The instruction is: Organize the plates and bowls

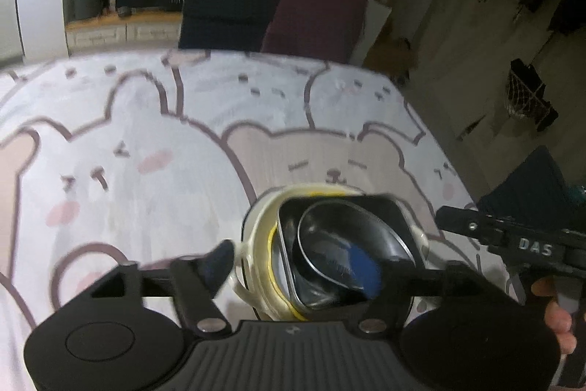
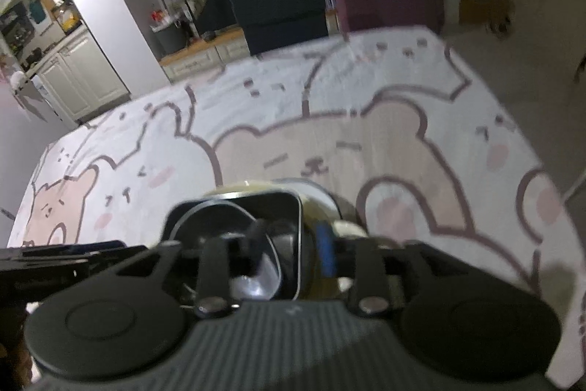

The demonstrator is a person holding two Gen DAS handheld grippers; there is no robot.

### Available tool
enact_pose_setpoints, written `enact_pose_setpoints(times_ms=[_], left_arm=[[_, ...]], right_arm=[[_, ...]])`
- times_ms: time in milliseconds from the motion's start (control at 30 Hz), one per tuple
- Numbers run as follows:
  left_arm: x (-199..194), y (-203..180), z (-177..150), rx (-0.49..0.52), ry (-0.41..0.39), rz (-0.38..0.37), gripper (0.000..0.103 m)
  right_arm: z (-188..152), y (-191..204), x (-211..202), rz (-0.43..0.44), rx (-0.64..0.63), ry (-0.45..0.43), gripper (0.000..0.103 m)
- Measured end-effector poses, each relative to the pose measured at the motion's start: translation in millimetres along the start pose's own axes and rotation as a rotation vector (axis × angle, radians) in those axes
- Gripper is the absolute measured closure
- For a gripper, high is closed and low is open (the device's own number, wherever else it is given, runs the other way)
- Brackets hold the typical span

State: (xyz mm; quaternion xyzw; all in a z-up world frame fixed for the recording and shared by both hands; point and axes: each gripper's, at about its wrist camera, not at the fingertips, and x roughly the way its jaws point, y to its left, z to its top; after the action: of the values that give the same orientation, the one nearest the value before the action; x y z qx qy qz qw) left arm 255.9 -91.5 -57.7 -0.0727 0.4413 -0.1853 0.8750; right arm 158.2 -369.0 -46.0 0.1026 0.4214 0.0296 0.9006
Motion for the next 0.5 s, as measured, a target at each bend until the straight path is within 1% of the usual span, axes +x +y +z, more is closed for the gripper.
enact_pose_setpoints(times_ms=[33,67,100,133,167,200,267,367,433,500], left_arm=[[-8.6,-1.5,-0.7,0.002,-0.024,0.004,0.019],[-17.2,-2.6,-1.5,0.002,-0.046,0.002,0.015],[-26.5,-4.1,-2.1,0.0,-0.073,-0.004,0.009],[-36.4,-5.7,-3.6,0.0,-0.103,-0.01,0.003],[-46.4,-7.8,-5.2,0.002,-0.135,-0.014,0.001],[-57.0,-10.7,-7.3,0.006,-0.168,-0.016,0.0],[-75.2,-16.4,-12.7,0.017,-0.219,-0.021,0.0],[-97.8,-25.7,-24.2,0.042,-0.269,-0.015,0.0],[-112.2,-32.1,-35.1,0.065,-0.305,-0.01,0.0],[-125.6,-38.5,-47.2,0.086,-0.339,-0.004,0.0]], right_arm=[[0.2,2.2,-9.1,-0.002,-0.015,-0.026,0.049],[-0.3,4.0,-16.9,-0.002,-0.028,-0.046,0.044],[-1.3,5.7,-24.7,0.0,-0.039,-0.066,0.042],[-2.6,7.5,-32.9,0.001,-0.049,-0.085,0.038],[-4.5,9.5,-41.9,0.002,-0.062,-0.106,0.033],[-6.6,12.6,-50.8,0.001,-0.075,-0.126,0.03],[-11.8,15.6,-68.5,0.002,-0.105,-0.169,0.019],[-22.5,18.3,-92.8,-0.017,-0.142,-0.234,0.009],[-31.0,16.9,-106.9,-0.024,-0.148,-0.273,0.005],[-40.4,13.1,-118.3,-0.027,-0.143,-0.3,0.003]])
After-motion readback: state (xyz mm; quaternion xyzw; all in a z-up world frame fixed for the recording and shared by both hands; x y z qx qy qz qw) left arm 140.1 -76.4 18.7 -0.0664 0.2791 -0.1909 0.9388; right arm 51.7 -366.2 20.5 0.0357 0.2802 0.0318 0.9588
